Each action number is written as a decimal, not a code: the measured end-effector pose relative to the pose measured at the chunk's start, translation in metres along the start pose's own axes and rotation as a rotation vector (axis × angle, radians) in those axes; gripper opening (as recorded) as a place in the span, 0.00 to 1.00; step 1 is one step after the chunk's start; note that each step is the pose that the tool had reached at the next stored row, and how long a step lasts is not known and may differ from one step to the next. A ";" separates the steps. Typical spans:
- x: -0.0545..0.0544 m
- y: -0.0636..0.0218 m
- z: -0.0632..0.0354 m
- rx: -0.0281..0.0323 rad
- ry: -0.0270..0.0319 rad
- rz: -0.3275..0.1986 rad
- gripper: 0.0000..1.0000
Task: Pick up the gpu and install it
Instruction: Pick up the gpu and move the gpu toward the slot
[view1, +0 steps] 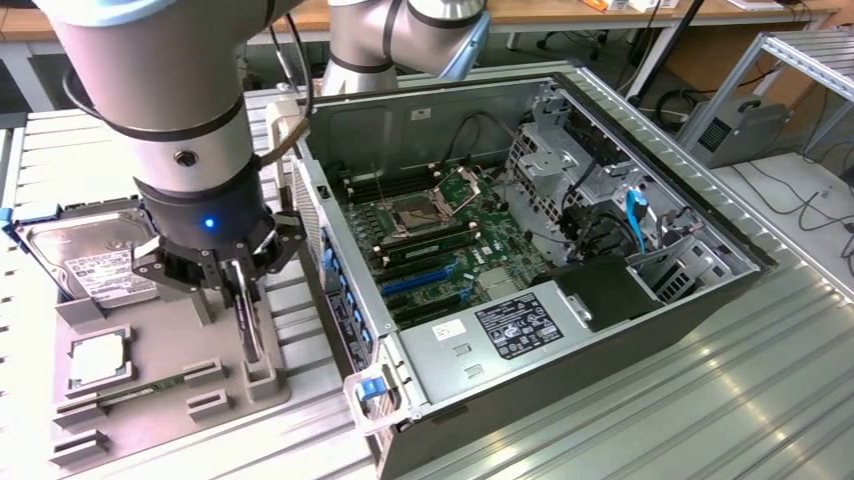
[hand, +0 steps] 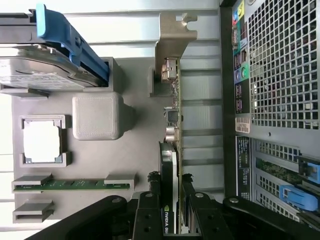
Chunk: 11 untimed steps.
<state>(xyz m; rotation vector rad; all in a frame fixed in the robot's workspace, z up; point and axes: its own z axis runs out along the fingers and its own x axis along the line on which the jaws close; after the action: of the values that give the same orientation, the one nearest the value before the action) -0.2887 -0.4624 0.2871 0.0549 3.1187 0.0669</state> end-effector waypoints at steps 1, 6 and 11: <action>0.000 0.0002 -0.0035 0.0001 0.0001 0.000 0.27; 0.000 0.0009 -0.0206 0.0000 0.0000 0.000 0.27; -0.001 0.0016 -0.0356 0.0000 0.0001 0.000 0.27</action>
<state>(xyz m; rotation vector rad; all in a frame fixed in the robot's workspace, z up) -0.2887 -0.4623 0.3227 0.0547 3.1188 0.0669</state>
